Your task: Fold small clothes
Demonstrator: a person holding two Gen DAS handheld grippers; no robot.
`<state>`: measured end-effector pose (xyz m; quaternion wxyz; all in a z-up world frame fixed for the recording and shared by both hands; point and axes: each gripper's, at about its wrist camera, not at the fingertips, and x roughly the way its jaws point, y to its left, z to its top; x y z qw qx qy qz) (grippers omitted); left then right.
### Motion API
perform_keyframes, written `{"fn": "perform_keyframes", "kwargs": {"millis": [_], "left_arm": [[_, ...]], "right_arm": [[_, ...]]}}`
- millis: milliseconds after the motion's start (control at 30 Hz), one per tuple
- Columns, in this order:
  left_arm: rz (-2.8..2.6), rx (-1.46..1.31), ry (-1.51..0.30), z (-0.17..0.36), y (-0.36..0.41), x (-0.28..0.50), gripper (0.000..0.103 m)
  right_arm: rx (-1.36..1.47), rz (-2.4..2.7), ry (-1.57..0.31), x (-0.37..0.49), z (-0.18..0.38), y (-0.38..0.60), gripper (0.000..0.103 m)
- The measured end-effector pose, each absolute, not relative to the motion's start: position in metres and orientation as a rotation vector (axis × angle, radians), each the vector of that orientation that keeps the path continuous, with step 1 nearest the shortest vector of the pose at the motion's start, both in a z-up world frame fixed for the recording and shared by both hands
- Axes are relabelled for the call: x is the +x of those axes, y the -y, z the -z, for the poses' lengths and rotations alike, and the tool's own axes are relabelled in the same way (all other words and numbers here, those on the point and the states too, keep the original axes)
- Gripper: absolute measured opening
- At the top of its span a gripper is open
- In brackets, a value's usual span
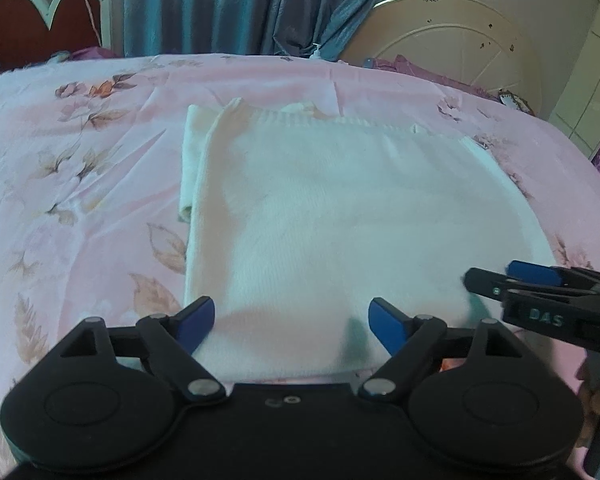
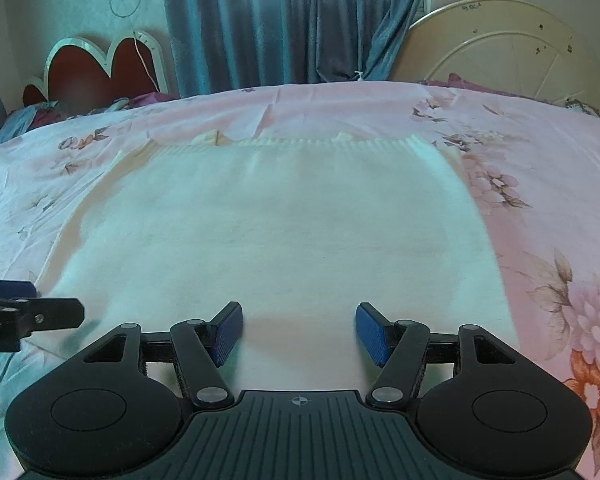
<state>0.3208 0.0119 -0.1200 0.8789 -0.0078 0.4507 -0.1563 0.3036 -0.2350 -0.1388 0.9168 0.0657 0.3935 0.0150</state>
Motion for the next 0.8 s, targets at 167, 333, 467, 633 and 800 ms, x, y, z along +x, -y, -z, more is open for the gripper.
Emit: {"fn": "perform_keyframes", "kwargs": {"millis": [167,333,467,633,800], "left_arm": [[0.316,-0.084,-0.976,0.122,-0.026,0.314,0.085],[0.321,-0.148,-1.006,0.122,-0.038,0.3,0.086],[0.327,-0.257,-1.059,0.131,-0.052,0.287,0.086],[0.311,-0.48,-1.003,0.143,-0.068,0.291,0.086],[0.321,-0.724,-0.929,0.16,-0.075,0.306,0.091]], "right_arm": [[0.081,-0.026,-0.824,0.308,0.147,0.224,0.062],[0.091,-0.026,-0.823,0.307,0.148,0.225,0.065],[0.137,-0.032,-0.812,0.3,0.141,0.228,0.065],[0.143,-0.034,-0.798,0.295,0.134,0.222,0.065],[0.165,-0.037,-0.796,0.297,0.131,0.22,0.065]]}}
